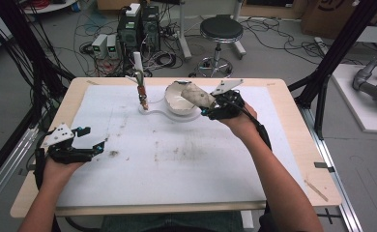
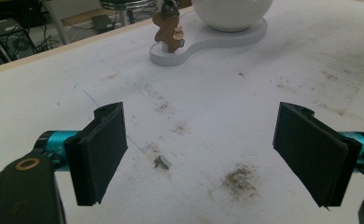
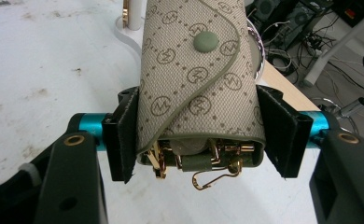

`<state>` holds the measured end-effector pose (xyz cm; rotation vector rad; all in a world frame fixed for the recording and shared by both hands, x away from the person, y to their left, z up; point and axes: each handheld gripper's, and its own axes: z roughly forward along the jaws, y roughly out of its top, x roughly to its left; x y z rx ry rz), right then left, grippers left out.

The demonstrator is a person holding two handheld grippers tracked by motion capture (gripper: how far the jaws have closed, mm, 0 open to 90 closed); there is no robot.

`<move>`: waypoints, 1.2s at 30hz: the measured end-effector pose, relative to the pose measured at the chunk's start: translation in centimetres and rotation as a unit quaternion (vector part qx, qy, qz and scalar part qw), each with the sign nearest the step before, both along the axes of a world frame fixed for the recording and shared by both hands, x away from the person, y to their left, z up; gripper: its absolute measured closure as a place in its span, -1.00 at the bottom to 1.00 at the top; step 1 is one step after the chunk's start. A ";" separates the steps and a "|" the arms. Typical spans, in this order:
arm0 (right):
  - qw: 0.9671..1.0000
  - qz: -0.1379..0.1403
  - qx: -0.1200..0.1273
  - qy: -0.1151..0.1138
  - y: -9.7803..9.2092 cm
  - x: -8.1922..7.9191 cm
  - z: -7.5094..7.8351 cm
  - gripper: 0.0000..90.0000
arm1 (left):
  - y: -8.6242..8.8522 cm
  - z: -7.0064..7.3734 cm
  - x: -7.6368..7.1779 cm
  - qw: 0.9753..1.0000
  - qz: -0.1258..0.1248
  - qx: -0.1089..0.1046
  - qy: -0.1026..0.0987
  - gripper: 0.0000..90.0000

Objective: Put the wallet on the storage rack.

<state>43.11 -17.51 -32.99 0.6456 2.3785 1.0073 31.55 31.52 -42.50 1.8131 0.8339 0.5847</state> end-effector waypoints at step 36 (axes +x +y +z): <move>0.990 -0.031 -0.130 0.043 8.2 6.0 -2.4 -0.17 | 0.4 -0.1 -0.3 1.000 0.003 0.000 0.002 -0.61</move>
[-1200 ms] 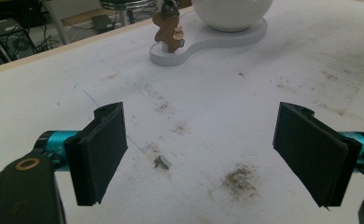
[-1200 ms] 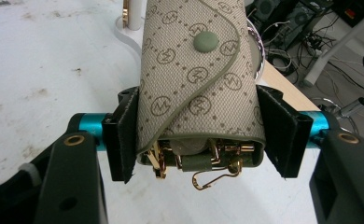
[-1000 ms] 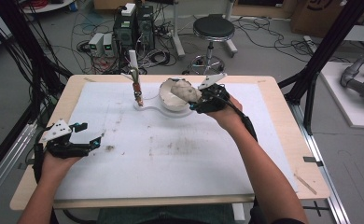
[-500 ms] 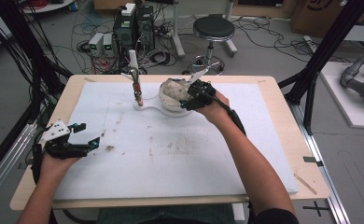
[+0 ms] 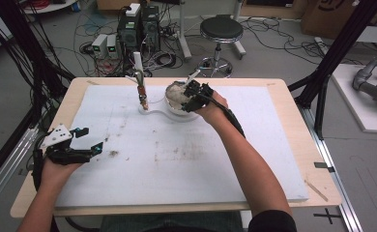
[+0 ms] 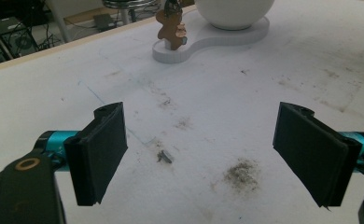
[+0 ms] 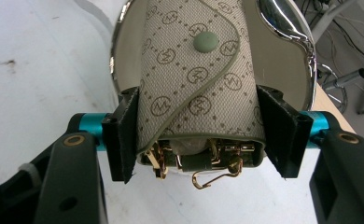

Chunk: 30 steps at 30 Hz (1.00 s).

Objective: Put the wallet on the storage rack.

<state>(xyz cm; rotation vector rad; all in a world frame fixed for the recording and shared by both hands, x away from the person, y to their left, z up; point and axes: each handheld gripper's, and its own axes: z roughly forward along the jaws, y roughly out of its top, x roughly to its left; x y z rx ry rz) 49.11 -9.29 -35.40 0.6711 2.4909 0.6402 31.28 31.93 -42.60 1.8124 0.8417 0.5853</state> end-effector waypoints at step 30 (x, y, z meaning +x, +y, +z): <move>0.996 -0.027 0.080 -0.040 -4.8 -2.4 2.8 -0.53 | -0.2 -0.1 0.0 1.000 -0.004 -0.002 0.001 -0.61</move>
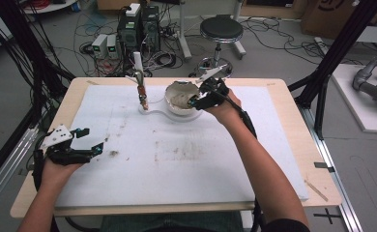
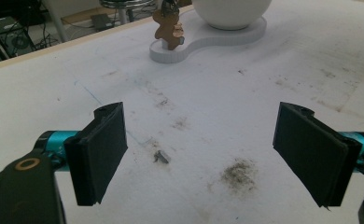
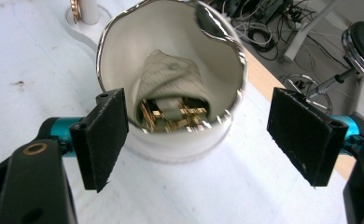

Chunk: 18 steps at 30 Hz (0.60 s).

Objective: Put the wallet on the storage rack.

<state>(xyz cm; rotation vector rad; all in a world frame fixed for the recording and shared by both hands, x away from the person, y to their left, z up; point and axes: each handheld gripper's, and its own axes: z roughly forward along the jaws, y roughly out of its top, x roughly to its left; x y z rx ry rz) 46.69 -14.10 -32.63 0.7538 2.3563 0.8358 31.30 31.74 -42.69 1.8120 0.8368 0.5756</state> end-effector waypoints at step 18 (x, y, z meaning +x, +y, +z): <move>0.996 -0.012 0.080 -0.029 -8.9 -6.8 -1.0 -0.53 | -0.8 0.2 0.4 1.000 -0.009 -0.006 -0.006 -0.62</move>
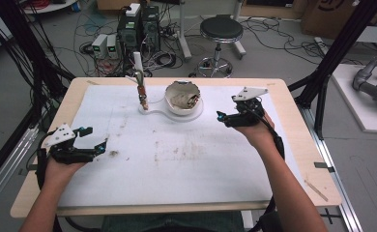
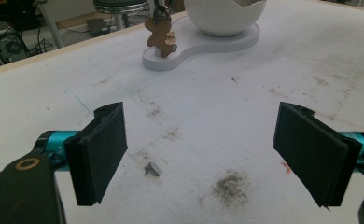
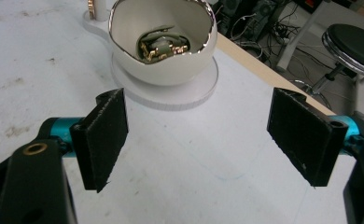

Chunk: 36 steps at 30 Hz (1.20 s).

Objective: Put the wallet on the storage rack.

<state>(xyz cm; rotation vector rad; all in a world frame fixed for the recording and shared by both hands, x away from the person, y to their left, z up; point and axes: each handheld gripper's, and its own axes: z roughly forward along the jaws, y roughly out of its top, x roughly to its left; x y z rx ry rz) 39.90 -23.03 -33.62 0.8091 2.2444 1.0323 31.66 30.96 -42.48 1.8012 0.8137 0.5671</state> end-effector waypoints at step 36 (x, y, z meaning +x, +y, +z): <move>0.992 -0.056 0.112 -0.003 -6.1 -4.2 -7.3 -0.57 | -2.8 -0.1 1.9 1.000 -0.023 -0.009 0.003 -0.62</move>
